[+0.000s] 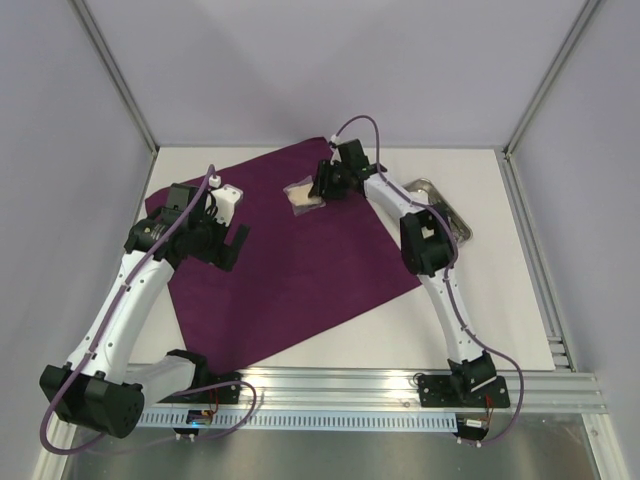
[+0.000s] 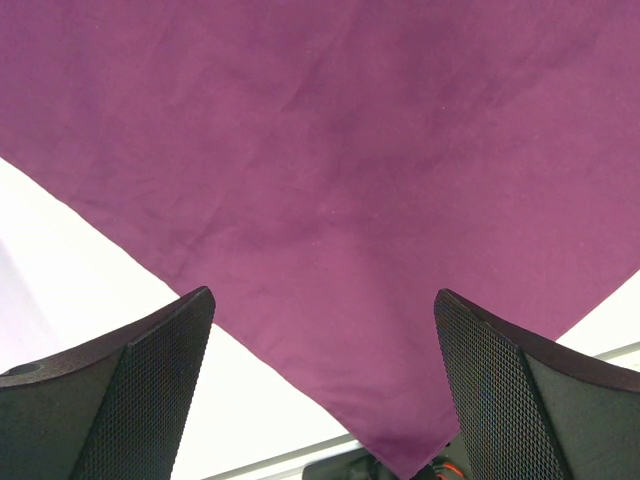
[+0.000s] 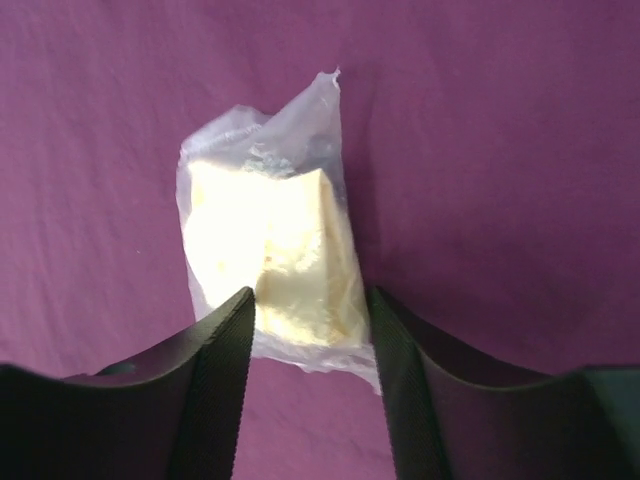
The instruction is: Prepare the surgical pack
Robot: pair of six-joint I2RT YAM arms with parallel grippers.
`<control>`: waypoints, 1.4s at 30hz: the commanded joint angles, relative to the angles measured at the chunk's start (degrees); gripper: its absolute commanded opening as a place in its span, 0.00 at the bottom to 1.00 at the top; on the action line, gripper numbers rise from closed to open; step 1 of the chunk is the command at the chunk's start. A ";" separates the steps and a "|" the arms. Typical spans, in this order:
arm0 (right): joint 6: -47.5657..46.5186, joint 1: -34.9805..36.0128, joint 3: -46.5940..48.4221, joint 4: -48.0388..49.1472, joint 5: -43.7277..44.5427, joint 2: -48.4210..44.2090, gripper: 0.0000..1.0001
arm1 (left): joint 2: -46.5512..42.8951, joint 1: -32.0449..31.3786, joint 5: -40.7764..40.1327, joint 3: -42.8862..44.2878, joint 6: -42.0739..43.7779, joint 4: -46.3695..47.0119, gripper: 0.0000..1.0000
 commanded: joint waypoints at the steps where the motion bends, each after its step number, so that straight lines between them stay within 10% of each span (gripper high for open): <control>1: 3.85 0.75 2.19 1.01 -1.11 2.40 0.46 | -0.22 0.31 0.37 0.54 0.44 1.22 1.00; 7: 6.75 0.75 -0.79 4.08 -2.60 -1.80 0.01 | -0.40 0.31 0.90 0.28 0.61 1.14 1.00; 24: 21.08 -3.63 -49.37 39.50 5.21 -44.75 0.01 | -2.94 0.31 0.72 0.02 1.05 1.05 1.00; 34: 22.13 -19.18 -80.92 35.57 16.81 -73.77 0.00 | -5.32 0.31 2.65 0.02 0.61 0.96 1.00; 42: 19.41 -23.68 -89.74 34.58 19.28 -76.26 0.01 | -4.97 0.31 2.74 0.02 0.53 0.96 1.00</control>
